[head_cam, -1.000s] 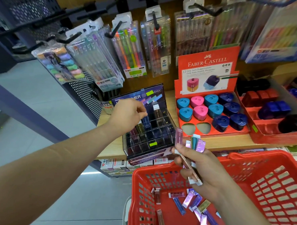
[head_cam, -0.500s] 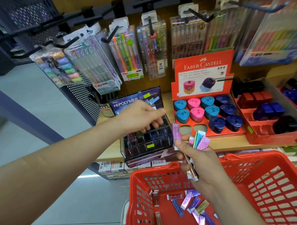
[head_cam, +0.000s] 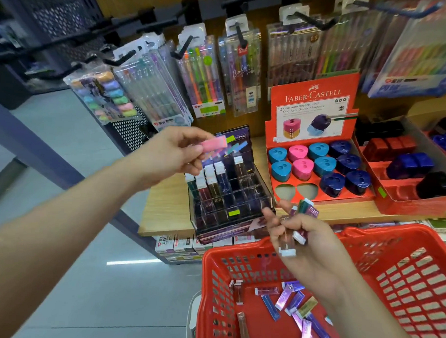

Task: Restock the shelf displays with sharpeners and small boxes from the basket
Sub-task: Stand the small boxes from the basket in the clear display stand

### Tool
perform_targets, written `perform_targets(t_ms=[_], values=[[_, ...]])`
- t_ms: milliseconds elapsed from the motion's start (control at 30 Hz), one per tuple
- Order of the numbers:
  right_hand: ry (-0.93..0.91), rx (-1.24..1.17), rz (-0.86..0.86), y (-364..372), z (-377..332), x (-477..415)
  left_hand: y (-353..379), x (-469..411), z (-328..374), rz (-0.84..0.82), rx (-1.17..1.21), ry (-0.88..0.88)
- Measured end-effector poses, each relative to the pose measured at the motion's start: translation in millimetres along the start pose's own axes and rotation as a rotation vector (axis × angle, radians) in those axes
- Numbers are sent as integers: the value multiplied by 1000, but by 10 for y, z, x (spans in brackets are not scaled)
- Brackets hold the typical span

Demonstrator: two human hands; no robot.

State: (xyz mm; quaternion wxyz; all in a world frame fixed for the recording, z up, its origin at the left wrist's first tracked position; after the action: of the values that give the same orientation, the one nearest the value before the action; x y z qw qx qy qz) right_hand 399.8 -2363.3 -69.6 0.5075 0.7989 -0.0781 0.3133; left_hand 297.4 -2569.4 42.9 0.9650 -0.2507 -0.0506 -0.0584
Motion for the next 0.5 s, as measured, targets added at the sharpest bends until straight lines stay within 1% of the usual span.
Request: perform_targets(t_ms=[100, 200, 267, 367, 500], values=[[21, -14, 3, 7, 6, 17, -139, -3, -116, 142, -346, 55], [57, 68, -3, 12, 28, 30, -134, 16, -243, 159, -576, 112], [64, 124, 11, 29, 44, 36, -107, 20, -307, 157, -641, 149], [44, 115, 39, 32, 54, 17, -51, 15, -360, 158, -728, 223], [17, 139, -5, 55, 67, 32, 51, -3, -433, 160, -832, 321]])
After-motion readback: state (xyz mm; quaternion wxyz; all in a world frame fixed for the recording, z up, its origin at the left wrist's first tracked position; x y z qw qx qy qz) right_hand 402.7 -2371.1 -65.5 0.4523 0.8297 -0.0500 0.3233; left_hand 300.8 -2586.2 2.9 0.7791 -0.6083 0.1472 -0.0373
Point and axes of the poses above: each hand's wrist, its own x-axis away from the middle knuckle, its own y-axis out of the palm, z = x × y, the point moved 3 cm from there along -x, towards the middle knuckle, and after that the axes turned 8 degrees about z, right-handed, at the moved point
